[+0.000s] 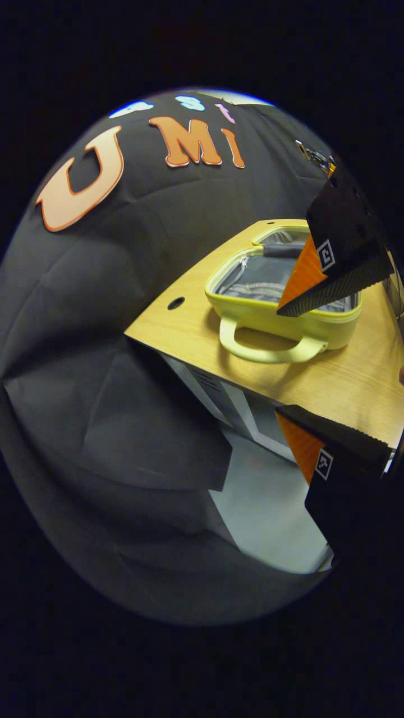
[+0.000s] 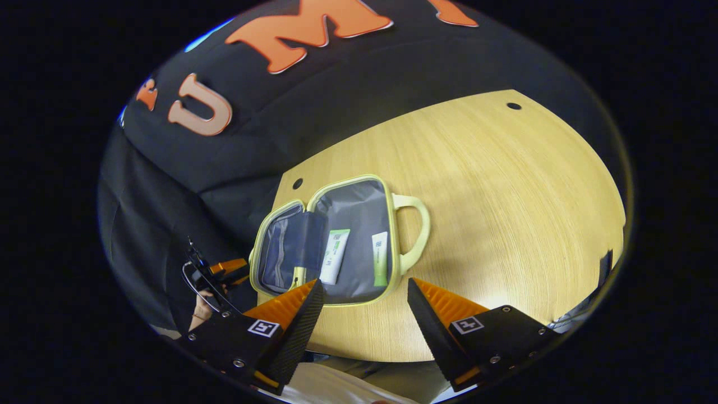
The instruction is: First open the suitcase, pack the skin care products into it, and then close the suitcase.
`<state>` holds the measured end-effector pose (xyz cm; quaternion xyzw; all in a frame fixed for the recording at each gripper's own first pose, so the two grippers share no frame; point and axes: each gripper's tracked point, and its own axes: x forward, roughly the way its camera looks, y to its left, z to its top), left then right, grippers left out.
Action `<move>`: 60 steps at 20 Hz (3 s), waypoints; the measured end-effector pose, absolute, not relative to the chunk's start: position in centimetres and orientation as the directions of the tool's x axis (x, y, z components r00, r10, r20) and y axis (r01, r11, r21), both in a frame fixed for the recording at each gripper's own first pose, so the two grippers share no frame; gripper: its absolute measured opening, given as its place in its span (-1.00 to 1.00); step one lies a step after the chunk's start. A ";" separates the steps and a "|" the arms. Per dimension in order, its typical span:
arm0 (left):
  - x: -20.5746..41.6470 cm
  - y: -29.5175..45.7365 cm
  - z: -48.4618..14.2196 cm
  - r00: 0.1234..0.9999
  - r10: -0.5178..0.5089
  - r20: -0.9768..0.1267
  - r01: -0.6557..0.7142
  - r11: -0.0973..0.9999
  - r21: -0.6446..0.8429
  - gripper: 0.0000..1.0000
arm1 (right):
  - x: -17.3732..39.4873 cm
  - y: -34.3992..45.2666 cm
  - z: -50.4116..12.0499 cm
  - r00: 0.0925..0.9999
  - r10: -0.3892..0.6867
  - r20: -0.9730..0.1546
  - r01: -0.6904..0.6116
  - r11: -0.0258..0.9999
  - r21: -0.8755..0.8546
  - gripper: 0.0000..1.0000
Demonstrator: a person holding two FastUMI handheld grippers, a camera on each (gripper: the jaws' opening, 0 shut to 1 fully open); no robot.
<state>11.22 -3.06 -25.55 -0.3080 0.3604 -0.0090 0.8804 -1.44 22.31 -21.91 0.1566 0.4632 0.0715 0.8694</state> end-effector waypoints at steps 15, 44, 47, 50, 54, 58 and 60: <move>16.3 -6.0 -27.8 0.729 -0.374 -0.572 -0.260 0.623 -0.738 -0.72 | -1.9 20.3 -22.8 0.545 0.235 -0.804 0.200 0.896 0.398 0.92; 14.9 -42.4 -3.2 0.770 -0.209 -0.604 0.148 0.978 -0.149 -0.65 | 4.2 -2.9 -12.4 0.823 0.032 -0.566 0.082 0.981 0.174 0.91; 15.6 -47.7 -5.3 0.756 -0.219 -0.617 0.177 0.976 -0.129 -0.65 | 4.0 -5.1 -12.1 0.833 0.032 -0.552 0.064 0.986 0.153 0.91; 16.3 -53.8 -8.4 0.723 -0.273 -0.635 0.220 0.962 -0.163 -0.66 | 3.2 -7.3 -12.6 0.827 0.032 -0.562 0.058 0.988 0.142 0.91; 16.5 -59.8 -14.0 0.646 -0.347 -0.681 0.240 0.938 -0.250 -0.65 | 2.4 -8.6 -13.2 0.812 0.041 -0.583 0.039 0.992 0.123 0.92; 17.2 -62.3 -20.2 0.596 -0.326 -0.734 0.235 0.945 -0.229 -0.65 | 2.1 -9.0 -13.3 0.805 0.047 -0.591 0.029 0.993 0.118 0.92; 16.8 -63.4 -22.9 0.561 -0.317 -0.765 0.205 0.948 -0.243 -0.65 | 2.0 -9.0 -13.5 0.804 0.044 -0.593 0.025 0.994 0.108 0.92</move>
